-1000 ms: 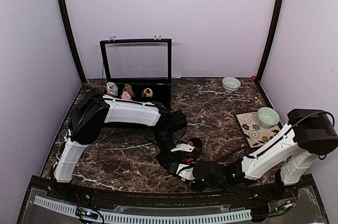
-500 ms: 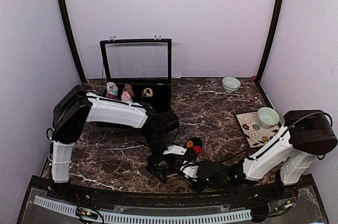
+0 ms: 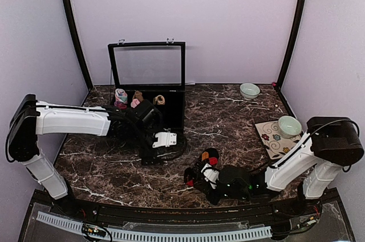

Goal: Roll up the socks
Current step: Roll the sock at the center of the board.

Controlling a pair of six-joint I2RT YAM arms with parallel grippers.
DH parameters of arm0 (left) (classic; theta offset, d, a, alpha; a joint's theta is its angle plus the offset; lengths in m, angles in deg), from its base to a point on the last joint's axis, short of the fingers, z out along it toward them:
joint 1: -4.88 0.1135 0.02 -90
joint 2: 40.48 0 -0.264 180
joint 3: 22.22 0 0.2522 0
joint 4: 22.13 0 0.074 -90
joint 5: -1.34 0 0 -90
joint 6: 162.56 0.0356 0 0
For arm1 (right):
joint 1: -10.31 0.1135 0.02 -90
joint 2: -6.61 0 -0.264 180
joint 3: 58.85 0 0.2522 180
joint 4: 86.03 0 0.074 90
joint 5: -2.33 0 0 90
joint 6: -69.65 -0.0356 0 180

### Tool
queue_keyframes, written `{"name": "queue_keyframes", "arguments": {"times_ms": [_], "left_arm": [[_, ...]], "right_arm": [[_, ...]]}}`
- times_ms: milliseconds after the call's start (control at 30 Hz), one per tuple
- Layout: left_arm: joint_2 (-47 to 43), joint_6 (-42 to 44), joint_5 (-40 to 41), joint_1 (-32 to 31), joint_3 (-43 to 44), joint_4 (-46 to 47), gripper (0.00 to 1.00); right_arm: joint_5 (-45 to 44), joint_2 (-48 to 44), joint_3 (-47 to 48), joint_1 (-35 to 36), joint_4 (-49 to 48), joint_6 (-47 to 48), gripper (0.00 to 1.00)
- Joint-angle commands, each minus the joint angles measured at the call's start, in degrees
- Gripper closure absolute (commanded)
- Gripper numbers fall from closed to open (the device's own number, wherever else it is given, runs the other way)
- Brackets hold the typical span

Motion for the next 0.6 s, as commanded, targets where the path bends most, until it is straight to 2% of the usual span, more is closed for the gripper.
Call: {"name": "queue_keyframes", "arguments": {"times_ms": [0, 67, 133, 333, 467, 567], "left_arm": [[-3.1, -1.7, 3.6, 4.5, 0.1, 6.8, 0.01], [-6.5, -0.4, 1.1, 4.8, -0.4, 8.0, 0.01], [-7.7, 2.3, -1.7, 2.9, 1.0, 5.3, 0.01], [-5.6, 17.0, -0.1, -11.2, -3.3, -3.4, 0.02], [-2.5, 17.9, -5.0, -14.6, 1.5, -7.0, 0.12], [0.7, 19.2, -5.5, -15.8, 4.9, -5.7, 0.25]], "right_arm": [[4.0, 0.6, -4.0, -1.7, 7.3, -4.9, 1.0], [5.7, 0.3, -4.5, -2.9, 7.1, -6.5, 1.0], [8.1, 0.3, -4.8, -4.5, 7.4, -8.4, 1.0], [15.9, 3.1, -5.6, -10.8, 9.1, -17.3, 1.0], [20.0, 6.8, -6.5, -12.7, 7.2, -24.0, 1.0], [22.3, 9.1, -6.4, -12.7, 6.0, -27.0, 1.0]]}}
